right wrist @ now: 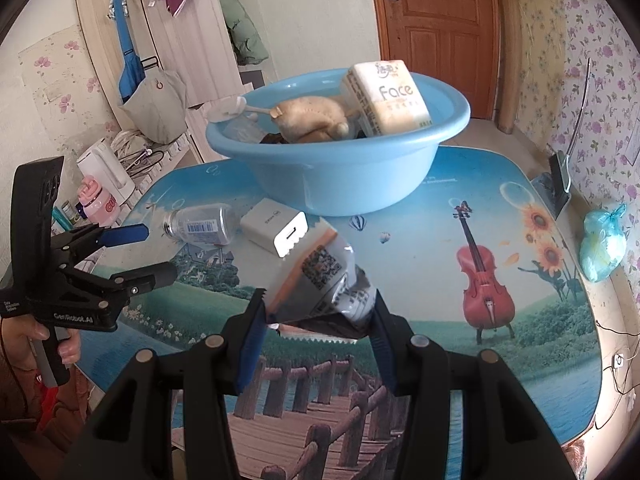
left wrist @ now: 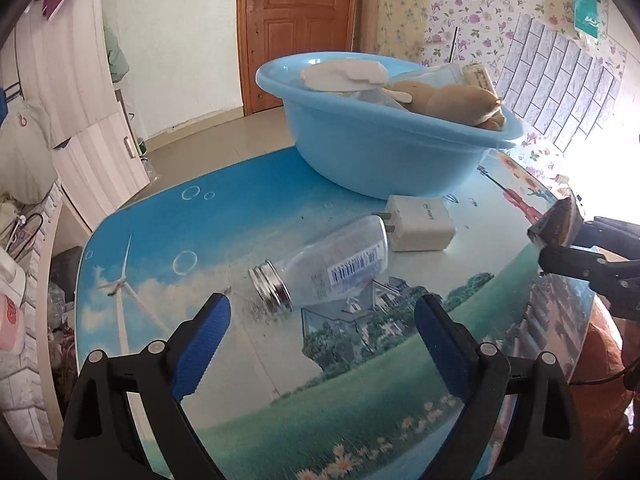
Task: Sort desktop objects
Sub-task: 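Lift the wrapper with right tool while left tool grasps the clear bottle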
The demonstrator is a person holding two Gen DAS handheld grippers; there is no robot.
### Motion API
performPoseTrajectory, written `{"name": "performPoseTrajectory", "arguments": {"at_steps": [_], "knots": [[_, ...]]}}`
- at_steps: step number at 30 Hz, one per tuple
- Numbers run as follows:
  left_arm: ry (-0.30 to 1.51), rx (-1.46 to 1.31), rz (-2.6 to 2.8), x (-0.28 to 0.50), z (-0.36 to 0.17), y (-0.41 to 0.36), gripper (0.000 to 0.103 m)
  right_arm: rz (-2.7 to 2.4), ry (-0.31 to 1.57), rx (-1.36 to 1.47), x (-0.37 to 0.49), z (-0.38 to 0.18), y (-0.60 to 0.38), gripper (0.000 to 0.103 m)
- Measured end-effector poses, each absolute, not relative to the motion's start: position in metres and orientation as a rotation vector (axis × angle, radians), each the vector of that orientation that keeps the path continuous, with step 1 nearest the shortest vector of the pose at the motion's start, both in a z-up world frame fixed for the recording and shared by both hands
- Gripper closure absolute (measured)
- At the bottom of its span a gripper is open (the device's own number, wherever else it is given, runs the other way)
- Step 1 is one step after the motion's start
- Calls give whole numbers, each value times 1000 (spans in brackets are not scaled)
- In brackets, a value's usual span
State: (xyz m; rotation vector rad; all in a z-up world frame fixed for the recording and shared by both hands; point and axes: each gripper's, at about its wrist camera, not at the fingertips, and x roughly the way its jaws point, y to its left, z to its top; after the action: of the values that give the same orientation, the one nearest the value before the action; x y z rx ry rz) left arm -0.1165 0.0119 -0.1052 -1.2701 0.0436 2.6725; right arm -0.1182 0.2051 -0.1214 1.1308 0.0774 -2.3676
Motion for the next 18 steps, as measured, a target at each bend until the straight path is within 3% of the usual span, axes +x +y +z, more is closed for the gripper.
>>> {"name": "performPoseTrajectory", "arguments": {"at_steps": [11, 12, 14, 15, 18], "knots": [[173, -1252, 2482, -155, -118, 24, 7, -2363, 57, 1177, -129, -130, 212, 56], [174, -1271, 2470, -155, -119, 25, 16, -2361, 57, 1179, -129, -130, 212, 56], [200, -1285, 2466, -152, -120, 27, 45, -2360, 59, 1184, -130, -131, 212, 56], [204, -1289, 2457, -150, -119, 27, 53, -2360, 59, 1188, -130, -132, 212, 56], [170, -1294, 2439, -143, -114, 25, 64, -2361, 55, 1192, -130, -133, 214, 56]]}}
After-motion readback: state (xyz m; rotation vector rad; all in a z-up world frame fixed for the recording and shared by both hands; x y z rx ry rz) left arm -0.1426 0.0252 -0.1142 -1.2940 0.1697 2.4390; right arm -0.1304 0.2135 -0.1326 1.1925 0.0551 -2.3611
